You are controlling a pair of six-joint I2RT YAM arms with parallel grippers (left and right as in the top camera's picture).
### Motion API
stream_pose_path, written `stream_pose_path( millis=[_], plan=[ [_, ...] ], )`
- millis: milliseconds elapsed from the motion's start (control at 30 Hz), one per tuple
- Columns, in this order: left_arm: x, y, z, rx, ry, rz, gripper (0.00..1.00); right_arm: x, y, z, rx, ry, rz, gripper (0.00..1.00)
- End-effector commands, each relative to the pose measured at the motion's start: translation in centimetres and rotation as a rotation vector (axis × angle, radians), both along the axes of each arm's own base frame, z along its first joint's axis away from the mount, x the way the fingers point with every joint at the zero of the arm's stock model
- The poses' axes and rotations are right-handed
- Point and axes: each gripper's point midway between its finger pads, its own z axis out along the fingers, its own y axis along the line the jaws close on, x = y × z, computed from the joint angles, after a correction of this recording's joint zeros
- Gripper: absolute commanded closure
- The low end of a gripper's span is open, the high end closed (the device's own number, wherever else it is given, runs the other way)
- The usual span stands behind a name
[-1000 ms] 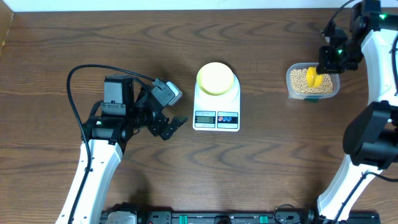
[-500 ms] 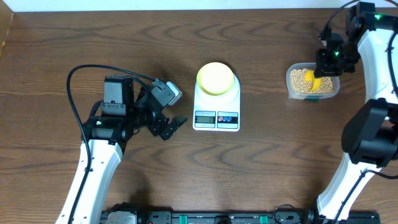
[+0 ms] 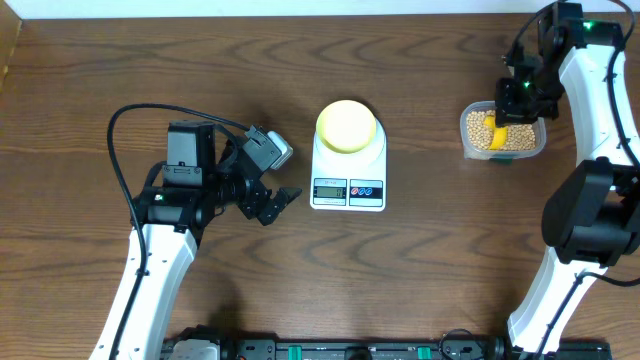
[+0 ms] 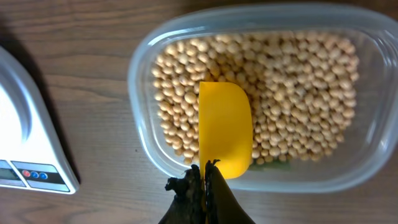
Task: Scoop item into bowl and weigh 50g on scale
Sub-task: 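Lower the yellow scoop into the soybeans with the right gripper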
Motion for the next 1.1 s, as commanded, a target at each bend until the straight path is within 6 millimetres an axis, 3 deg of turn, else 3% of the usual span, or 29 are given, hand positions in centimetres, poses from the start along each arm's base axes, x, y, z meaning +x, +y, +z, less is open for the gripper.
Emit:
stream_pose_path(
  millis=[0,200,367,633,900,1067],
  plan=[
    [0.3,0.2,0.2,0.01,-0.014,-0.001,0.03,0.1,-1.4,1.4,-0.076,-0.02,-0.07,0.99],
    [0.3,0.2,0.2,0.01,-0.014,-0.001,0.02,0.5,-2.1,4.2,-0.112,-0.084,-0.123,0.99],
    [0.3,0.2,0.2,0.01,-0.014,-0.001,0.02,-0.2,-2.1,4.2,-0.117,-0.06,-0.12,0.99],
    [0.3,0.2,0.2,0.01,-0.014,-0.001,0.02,0.7,-2.6,5.4,-0.145,-0.11,-0.126,0.99],
    [0.3,0.2,0.2,0.01,-0.014,-0.001,0.02,0.4,-5.5,5.6,-0.316,-0.103,-0.145,0.99],
    [0.3,0.2,0.2,0.01,-0.014,-0.001,0.02,0.5,-5.5,4.9,-0.311,-0.092,-0.128,0.99]
  ],
)
